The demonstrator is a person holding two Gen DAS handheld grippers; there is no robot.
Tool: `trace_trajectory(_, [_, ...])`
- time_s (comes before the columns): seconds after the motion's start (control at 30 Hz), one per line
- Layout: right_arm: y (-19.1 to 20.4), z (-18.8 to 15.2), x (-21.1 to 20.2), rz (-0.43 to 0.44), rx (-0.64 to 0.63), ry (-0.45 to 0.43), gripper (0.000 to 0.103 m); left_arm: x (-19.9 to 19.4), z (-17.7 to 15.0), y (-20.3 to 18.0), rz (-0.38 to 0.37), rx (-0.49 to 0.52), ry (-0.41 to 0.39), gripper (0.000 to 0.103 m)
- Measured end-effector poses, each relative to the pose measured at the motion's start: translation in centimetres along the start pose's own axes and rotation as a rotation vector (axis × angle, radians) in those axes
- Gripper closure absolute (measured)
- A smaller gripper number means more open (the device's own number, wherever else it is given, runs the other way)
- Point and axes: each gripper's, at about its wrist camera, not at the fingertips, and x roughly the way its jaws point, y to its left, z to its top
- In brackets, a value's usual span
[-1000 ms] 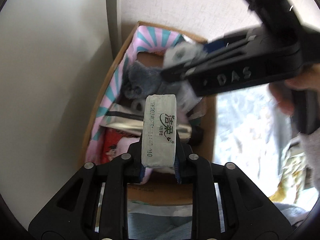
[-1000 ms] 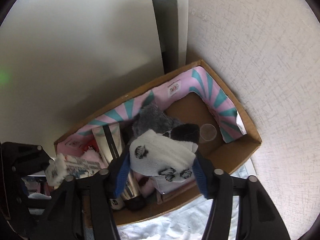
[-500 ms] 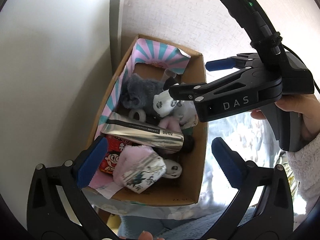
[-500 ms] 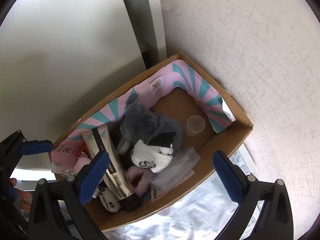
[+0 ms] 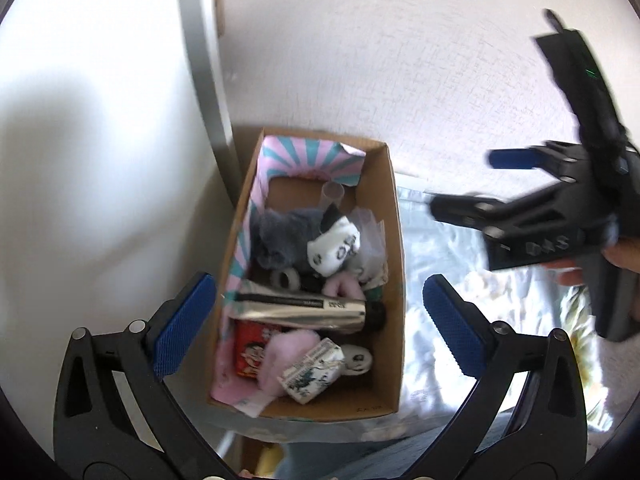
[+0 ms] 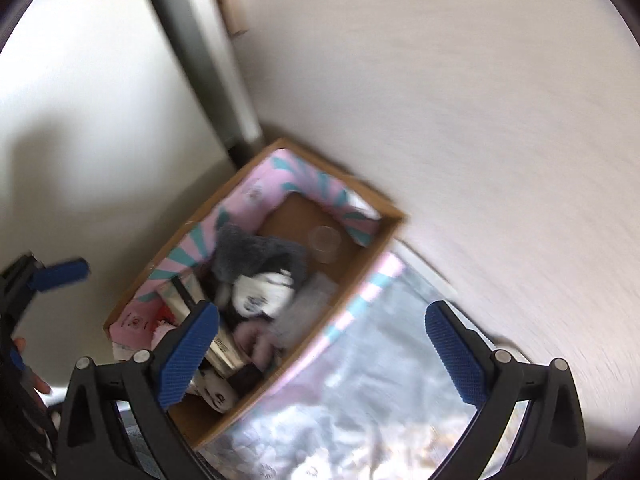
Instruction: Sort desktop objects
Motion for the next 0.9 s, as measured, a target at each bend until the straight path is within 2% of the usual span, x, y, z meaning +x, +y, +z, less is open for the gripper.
trace_trajectory(0.1, [-1.2,-1.3,-2.6,-0.06,0.049,-0.006,0.0,-1.0,0.9,-1.2,0.034,0.037,-0.004,0.0])
trace_trajectory(0.2, [-2.1,-3.0,-5.1,-0.121,0.085,-0.03,0.0,-0.9,2.1,-2.5,-0.047,0.051,0.015,0.0])
trace_trajectory(0.27, [-2.8,-4.2,-6.8,-0.144,0.124,-0.049,0.0,-1.2,2.2,-3.7,-0.067,0.067,0.012,0.0])
trace_trajectory(0.43, [-4.6,-7.4,-10.3,-0.202,0.278,-0.074,0.0,-3.2,2.6,-6.8,-0.023,0.134,-0.049,0.0])
trace_trajectory(0.63, [-5.8,-11.4,-13.4,-0.309,0.447,-0.113,0.0,-5.6,2.7,-8.7,-0.009,0.141,-0.158,0.0])
trace_trajectory(0.8, [-5.0,-13.8,-15.1,-0.391,0.554,-0.154,0.0,-5.8,2.2,-9.8,-0.014,0.15,-0.18,0.0])
trace_trajectory(0.9, [-4.0,-14.8,-15.3,-0.404,0.586,-0.169,0.0,-6.0,1.9,-10.5,-0.012,0.161,-0.177,0.0])
